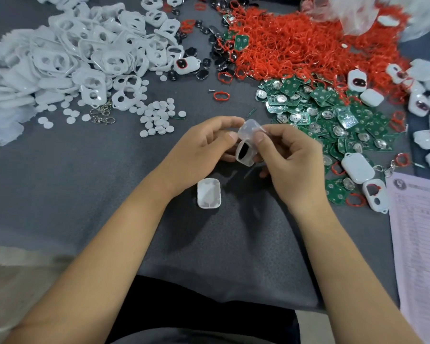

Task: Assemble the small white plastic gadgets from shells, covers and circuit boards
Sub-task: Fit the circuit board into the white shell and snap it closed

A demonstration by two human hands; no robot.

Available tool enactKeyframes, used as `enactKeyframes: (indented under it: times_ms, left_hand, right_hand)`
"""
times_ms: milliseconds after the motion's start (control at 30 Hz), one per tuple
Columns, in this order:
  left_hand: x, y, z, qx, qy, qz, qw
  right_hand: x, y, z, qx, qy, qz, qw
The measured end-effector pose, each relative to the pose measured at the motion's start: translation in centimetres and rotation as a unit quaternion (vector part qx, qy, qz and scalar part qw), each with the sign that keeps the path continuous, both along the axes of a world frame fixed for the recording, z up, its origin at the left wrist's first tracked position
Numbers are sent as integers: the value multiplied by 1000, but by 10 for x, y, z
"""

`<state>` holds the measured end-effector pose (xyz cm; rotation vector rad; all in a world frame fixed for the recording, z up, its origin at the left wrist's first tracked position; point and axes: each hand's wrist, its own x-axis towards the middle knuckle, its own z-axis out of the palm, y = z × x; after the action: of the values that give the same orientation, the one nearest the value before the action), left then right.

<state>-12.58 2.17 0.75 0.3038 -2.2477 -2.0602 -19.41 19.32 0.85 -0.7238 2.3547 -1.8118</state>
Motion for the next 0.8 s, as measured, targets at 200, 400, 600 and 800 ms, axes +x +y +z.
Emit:
enactKeyframes:
  times_ms: [200, 400, 600, 800]
  left_hand:
    - [3, -2, 1, -28, 19, -31, 999]
    - [1, -6, -1, -1, -2, 9, 1000]
    - [-1, -8, -3, 43, -14, 37, 998]
    - [2, -7, -2, 5, 1, 15, 1000]
  right_hand:
    - [-1, -2, -4, -10, -38, 4, 999]
    - [-6, 0, -9, -17, -19, -31, 999]
    - [-6, 0, -5, -8, 8, -31, 999]
    - [-4, 0, -2, 18, 12, -19, 1000]
